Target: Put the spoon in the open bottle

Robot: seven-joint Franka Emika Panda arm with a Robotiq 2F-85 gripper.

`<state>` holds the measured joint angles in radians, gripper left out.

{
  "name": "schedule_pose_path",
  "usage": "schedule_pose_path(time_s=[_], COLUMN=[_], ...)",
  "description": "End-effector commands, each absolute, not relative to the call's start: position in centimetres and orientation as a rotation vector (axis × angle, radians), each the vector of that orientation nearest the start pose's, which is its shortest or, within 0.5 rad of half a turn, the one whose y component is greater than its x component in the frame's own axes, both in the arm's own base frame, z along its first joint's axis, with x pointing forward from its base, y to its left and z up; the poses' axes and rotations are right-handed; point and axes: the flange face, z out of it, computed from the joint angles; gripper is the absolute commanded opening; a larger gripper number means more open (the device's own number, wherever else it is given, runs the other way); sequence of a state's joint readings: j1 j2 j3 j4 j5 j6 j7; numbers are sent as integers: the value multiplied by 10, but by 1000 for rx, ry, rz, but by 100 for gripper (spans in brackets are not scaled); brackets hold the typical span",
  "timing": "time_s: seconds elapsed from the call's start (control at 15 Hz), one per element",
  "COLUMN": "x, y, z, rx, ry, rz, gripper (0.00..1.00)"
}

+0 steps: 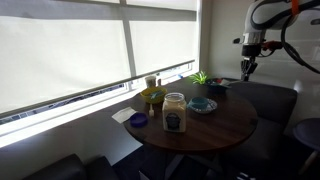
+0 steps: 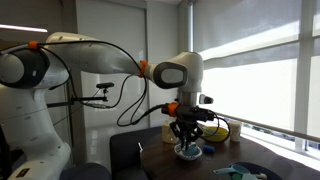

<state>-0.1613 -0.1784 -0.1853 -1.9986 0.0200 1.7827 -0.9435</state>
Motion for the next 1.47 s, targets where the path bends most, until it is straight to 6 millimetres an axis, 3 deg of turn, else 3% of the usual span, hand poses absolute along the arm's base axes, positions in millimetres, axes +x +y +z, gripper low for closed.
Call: schedule_pose_path(time_s=[0.0,0.33,0.4,0.53,0.6,0.73,1.0,1.4], x=[454,461,451,454,456,468,498,543], y=[-141,-71,-86,-68,-67,-62,-29,34], z=[564,592,584,590,590,590,607,605], rx=[-2751,-2477,-2577,-2527,-2519,-2564,-2589,-2616], ry=[-1075,-1313,-1240,-1292,-1300,-1074,-846,-595], rz=[125,257,226,251,255,204,133,359], gripper=[3,4,12,12,3,3,3,3])
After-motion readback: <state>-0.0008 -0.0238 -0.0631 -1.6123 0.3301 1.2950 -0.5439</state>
